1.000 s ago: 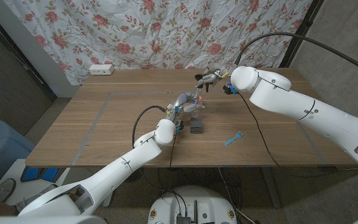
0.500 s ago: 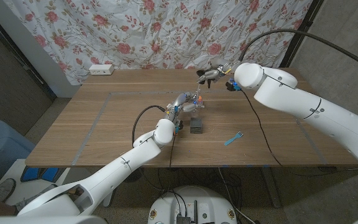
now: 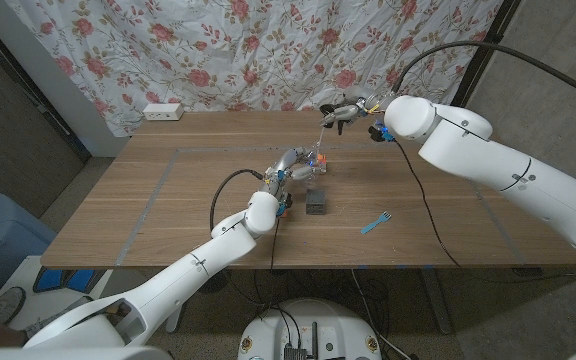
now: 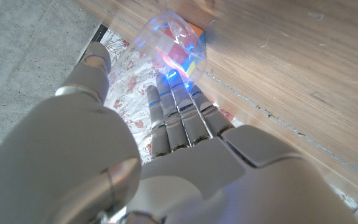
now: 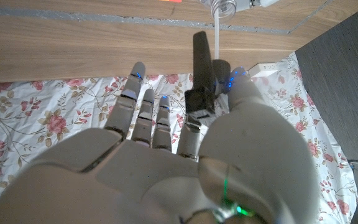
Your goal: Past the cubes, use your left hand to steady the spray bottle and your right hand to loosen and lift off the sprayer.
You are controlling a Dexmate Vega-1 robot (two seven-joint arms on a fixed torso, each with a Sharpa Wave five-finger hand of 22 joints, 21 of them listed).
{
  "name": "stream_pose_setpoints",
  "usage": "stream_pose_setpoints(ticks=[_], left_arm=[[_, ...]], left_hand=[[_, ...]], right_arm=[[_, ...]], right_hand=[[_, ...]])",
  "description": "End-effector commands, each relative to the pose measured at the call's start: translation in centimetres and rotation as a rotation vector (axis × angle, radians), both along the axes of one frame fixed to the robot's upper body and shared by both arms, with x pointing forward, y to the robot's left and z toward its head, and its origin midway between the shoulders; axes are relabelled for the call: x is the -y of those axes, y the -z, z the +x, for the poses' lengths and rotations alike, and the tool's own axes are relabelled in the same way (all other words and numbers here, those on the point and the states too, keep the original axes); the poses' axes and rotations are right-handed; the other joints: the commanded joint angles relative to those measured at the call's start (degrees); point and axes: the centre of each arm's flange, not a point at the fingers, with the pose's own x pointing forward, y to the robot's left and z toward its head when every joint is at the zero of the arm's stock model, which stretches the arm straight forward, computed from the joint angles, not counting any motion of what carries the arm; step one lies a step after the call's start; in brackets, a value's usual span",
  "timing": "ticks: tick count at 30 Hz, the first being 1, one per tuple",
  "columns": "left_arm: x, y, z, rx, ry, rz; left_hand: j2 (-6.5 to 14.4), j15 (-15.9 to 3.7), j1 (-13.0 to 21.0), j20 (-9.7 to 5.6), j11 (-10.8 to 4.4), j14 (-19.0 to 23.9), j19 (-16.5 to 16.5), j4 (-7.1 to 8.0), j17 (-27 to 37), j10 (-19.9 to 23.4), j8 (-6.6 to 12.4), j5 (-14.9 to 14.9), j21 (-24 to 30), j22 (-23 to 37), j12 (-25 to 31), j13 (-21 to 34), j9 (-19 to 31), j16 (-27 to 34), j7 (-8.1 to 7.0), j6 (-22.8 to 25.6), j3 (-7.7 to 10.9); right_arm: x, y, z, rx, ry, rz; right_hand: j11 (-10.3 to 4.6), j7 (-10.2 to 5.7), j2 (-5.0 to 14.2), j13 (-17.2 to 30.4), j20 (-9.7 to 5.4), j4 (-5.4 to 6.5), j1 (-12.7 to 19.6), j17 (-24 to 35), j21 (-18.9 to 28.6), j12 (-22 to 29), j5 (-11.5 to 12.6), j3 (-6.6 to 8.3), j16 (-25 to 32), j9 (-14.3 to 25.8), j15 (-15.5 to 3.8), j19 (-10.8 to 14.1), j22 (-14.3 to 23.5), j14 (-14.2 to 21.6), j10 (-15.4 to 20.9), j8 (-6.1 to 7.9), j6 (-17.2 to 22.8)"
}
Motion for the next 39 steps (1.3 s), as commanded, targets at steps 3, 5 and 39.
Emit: stream_pose_setpoints(ticks=[3, 5, 39], left_arm=[[-0.7, 0.2, 0.0, -0.002, -0.019, 0.003], [-0.8, 0.3, 0.0, -0.003, -0.022, 0.002], [-1.8, -0.5, 0.6, -0.003, -0.047, 0.024]], left_hand=[[11.19, -4.73, -10.14, -1.03, -4.70, -0.06, 0.33, 4.01, 0.05, 4.93, 0.12, -0.02, 0.11, 0.32, -0.14, 0.05, 0.25, 0.16, -2.60, 7.38, 4.15], [11.17, -4.71, -10.14, -1.03, -4.76, -0.07, 0.30, 4.01, 0.03, 4.92, 0.11, -0.02, 0.10, 0.32, -0.16, 0.02, 0.25, 0.15, -2.58, 7.38, 4.14], [11.06, -4.79, -10.23, -1.08, -4.77, -0.22, 0.21, 4.15, -0.19, 4.85, -0.15, -0.04, 0.06, 0.32, -0.32, -0.07, 0.24, 0.04, -2.66, 7.36, 3.91]], right_arm=[[0.8, -0.9, -0.9, 0.036, -0.021, 0.046], [0.8, -1.0, -1.1, 0.045, -0.025, 0.054], [2.6, -2.3, -4.0, 0.139, -0.111, 0.186]], right_hand=[[-0.06, -0.61, 0.11, 0.15, -0.60, 0.03, 0.65, 0.19, 0.11, -0.10, 0.20, 0.20, 0.33, 0.10, 0.34, 0.21, 0.12, 0.23, 0.46, 0.51, 0.97], [-0.10, -0.64, 0.16, 0.15, -0.60, 0.05, 0.68, 0.19, 0.14, -0.13, 0.22, 0.21, 0.37, 0.07, 0.31, 0.31, 0.12, 0.31, 0.47, 0.53, 1.08], [-0.05, -0.52, 0.38, 0.15, -0.55, 0.13, 1.01, 0.21, 0.17, -0.17, 0.55, 0.21, 0.71, -0.16, 0.05, 0.85, 0.12, 1.11, 1.62, 0.40, 1.34]])
